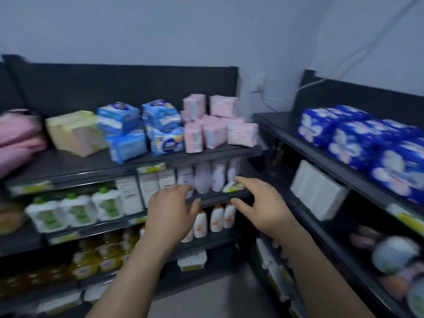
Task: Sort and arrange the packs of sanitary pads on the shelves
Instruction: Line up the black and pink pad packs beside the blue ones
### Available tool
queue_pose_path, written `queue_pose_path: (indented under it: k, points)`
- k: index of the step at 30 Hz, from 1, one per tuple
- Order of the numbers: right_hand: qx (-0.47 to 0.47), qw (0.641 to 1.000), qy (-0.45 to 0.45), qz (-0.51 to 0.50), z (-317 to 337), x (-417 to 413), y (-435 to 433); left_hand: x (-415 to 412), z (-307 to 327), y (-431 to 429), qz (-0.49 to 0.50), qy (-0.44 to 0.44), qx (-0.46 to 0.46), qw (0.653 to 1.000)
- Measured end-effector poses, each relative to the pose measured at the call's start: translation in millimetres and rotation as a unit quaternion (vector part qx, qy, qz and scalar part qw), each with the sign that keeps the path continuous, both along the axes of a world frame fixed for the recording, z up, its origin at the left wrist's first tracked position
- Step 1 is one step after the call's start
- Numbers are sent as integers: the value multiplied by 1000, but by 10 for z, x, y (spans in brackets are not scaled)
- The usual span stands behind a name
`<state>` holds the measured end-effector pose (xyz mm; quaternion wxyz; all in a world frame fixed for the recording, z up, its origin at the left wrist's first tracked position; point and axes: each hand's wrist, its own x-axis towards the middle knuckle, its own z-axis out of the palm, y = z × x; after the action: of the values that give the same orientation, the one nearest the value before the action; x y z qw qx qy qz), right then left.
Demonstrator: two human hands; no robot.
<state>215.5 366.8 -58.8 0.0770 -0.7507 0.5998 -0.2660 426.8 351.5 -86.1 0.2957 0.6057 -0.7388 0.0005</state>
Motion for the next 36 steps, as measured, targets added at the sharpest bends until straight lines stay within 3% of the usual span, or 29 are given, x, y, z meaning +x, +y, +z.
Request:
queue_pose_path:
  k: [10,18,22,36]
  points:
    - [-8,984,14,175,120,2650,-474,2615,191,307,192,-15,-16,981]
    - [6,967,22,255,85,4235,-675,4119,196,527,299,-14,14,954]
    - [19,960,22,277,63,4706,-872,4628,191,446,346,-10,30,938]
    - [24,955,41,293,-108,5742,-2357,5383,-19,-834,409,158,100,893]
